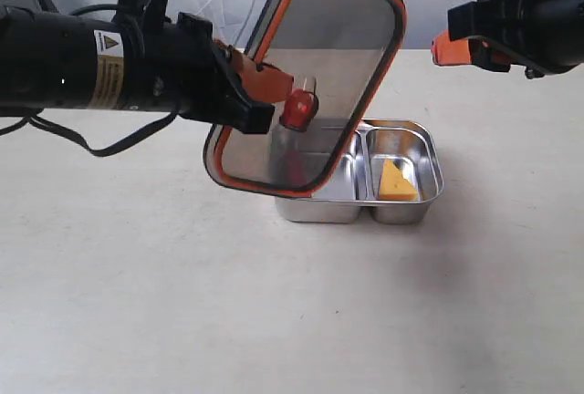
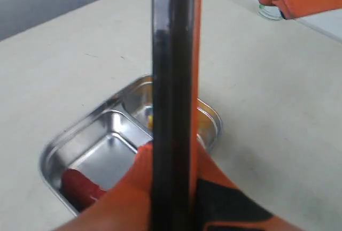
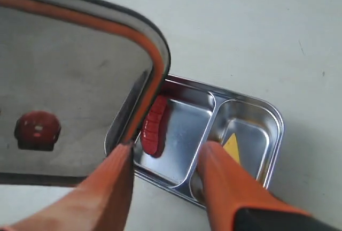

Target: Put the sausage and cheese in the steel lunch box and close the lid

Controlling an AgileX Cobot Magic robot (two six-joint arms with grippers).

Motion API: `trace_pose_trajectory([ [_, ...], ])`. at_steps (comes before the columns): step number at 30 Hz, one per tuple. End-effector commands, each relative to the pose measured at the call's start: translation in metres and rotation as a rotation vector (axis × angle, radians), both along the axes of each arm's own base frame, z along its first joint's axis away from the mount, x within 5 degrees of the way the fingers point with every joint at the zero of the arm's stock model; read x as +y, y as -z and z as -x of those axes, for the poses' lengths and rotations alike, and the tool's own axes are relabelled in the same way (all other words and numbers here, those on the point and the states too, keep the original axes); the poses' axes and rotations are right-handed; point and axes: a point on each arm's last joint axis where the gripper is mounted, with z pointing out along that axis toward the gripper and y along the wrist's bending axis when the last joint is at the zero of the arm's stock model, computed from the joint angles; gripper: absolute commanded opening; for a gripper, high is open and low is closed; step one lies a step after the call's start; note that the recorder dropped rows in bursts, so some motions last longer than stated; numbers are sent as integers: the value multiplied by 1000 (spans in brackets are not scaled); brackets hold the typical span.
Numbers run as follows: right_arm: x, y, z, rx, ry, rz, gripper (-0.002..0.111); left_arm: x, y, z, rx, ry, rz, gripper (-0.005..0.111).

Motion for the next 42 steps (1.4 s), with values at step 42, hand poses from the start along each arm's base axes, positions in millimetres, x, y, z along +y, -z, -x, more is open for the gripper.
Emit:
trace_pose_trajectory([
  [42, -44, -50, 66, -117, 372, 69, 40, -101, 74, -4, -808, 148, -1362, 0],
])
